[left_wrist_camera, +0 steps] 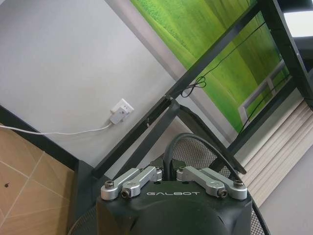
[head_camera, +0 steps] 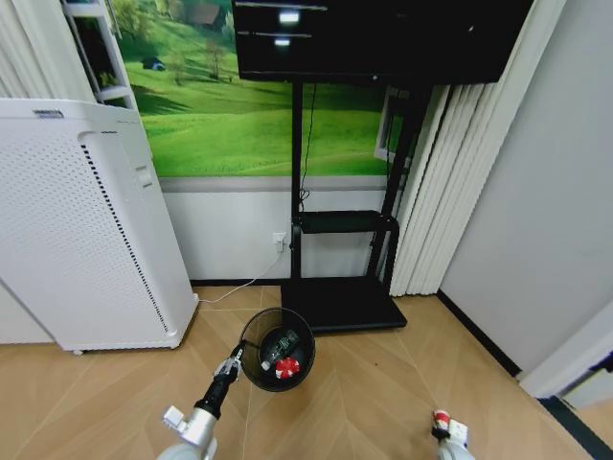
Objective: Pick up the trash bin and place the garbage on the floor into it.
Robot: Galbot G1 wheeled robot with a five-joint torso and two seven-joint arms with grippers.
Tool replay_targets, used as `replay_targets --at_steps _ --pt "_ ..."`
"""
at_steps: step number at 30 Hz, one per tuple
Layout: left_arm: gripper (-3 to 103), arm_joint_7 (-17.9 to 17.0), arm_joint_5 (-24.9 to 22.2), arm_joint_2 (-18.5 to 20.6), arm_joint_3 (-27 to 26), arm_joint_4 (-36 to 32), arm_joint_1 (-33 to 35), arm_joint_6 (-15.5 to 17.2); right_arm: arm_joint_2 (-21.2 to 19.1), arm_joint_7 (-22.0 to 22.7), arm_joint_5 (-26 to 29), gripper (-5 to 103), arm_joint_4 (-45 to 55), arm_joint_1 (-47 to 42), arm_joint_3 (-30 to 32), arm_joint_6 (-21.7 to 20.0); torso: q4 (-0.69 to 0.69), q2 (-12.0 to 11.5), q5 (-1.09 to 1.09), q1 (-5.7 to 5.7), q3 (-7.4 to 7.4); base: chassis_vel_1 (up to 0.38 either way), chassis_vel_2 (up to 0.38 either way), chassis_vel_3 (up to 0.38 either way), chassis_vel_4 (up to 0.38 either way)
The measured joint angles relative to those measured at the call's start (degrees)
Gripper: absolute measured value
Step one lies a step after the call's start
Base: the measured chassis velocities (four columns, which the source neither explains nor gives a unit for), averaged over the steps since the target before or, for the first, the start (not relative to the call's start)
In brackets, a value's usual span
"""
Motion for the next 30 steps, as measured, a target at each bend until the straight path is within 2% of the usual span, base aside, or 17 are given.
replay_targets --at_steps 5,7,8,10,12,13,16,17,19,21,23,24,26,27,28,30 --pt "7 -0.1 0.2 0.1 0.3 0.0 -0.1 0.1 -0.5 -0.3 2.9 13 4.0 -2.5 1.0 0.4 -0.01 0.0 0.0 0.0 0.0 0.0 0.0 0.0 0.0" --pt "7 -0.1 0.3 0.1 0.3 0.0 -0.1 0.1 -0.6 -0.6 3.9 10 5.6 -3.2 1.4 0.9 -0.01 0.0 0.01 0.0 0.0 0.0 0.0 0.0 0.0" --pt "7 -0.2 0.6 0.3 0.6 0.1 -0.3 0.2 -0.7 -1.5 6.3 9 10.4 -5.0 2.4 2.7 0.0 0.0 0.0 0.0 0.0 0.0 0.0 0.0 0.0" --pt "7 -0.2 0.7 0.3 0.7 0.2 -0.4 0.2 -0.7 -2.1 7.3 9 12.7 -5.9 3.0 3.5 0.01 0.0 0.0 0.0 0.0 0.0 0.0 0.0 0.0" --pt "7 -1.0 1.1 0.4 1.2 0.5 -1.0 0.4 -0.8 -5.4 10.2 9 21.6 -9.3 5.6 7.2 -0.01 0.0 -0.01 0.0 0.0 0.0 0.0 0.0 0.0" --pt "7 -1.0 1.1 0.4 1.2 0.5 -1.0 0.4 -0.8 -5.4 10.2 9 21.6 -9.3 5.6 7.2 -0.01 0.0 -0.01 0.0 0.0 0.0 0.0 0.0 0.0" --pt "7 -1.3 2.2 0.1 1.4 0.8 -1.4 0.6 -0.8 -8.3 11.5 9 32.6 -12.1 8.4 11.7 -0.01 0.0 -0.02 0.0 0.0 0.0 0.0 0.0 0.0" --pt "7 -1.3 2.2 0.1 1.4 0.8 -1.4 0.6 -0.8 -8.3 11.5 9 32.6 -12.1 8.4 11.7 -0.01 0.0 -0.02 0.0 0.0 0.0 0.0 0.0 0.0" --pt "7 -1.3 3.6 -0.7 1.4 0.7 -1.2 0.5 -0.3 -11.9 12.3 9 40.6 -14.5 9.8 14.4 0.03 0.0 -0.01 -0.01 0.0 0.0 0.0 0.0 0.0" --pt "7 -1.3 4.6 -0.9 1.5 0.8 -1.1 0.5 -0.1 -13.3 12.3 9 43.0 -15.5 10.1 15.4 0.04 0.0 0.0 -0.01 0.0 0.0 0.0 0.0 0.0" --pt "7 -1.3 6.9 -1.1 2.2 1.4 -1.2 0.3 0.3 -18.0 11.9 9 51.5 -20.0 10.7 17.5 -0.01 0.0 0.0 -0.01 0.0 0.0 0.0 0.0 0.0" --pt "7 -1.3 6.9 -1.1 2.2 1.4 -1.2 0.3 0.3 -18.0 11.9 9 51.5 -20.0 10.7 17.5 -0.01 0.0 0.0 -0.01 0.0 0.0 0.0 0.0 0.0" --pt "7 -1.3 8.5 -0.7 3.4 2.3 -2.1 0.1 0.4 -26.2 11.7 9 60.8 -26.8 11.0 19.2 -0.01 0.0 -0.02 -0.01 -0.01 0.0 0.0 0.0 0.0" --pt "7 -1.3 9.0 -0.4 4.0 2.6 -2.5 0.1 0.7 -28.8 11.4 9 63.1 -28.9 11.1 19.7 0.0 0.0 -0.03 -0.02 -0.01 0.0 0.0 0.0 0.0" --pt "7 -1.3 9.0 -0.4 4.0 2.6 -2.5 0.1 0.7 -28.8 11.4 9 63.1 -28.9 11.1 19.7 0.0 0.0 -0.03 -0.02 -0.01 0.0 0.0 0.0 0.0" --pt "7 -1.1 10.4 1.1 6.4 2.7 -3.5 0.2 2.0 -33.5 10.8 9 67.8 -33.8 10.6 21.0 -0.02 0.0 -0.03 -0.01 -0.01 0.0 0.0 0.0 0.0"
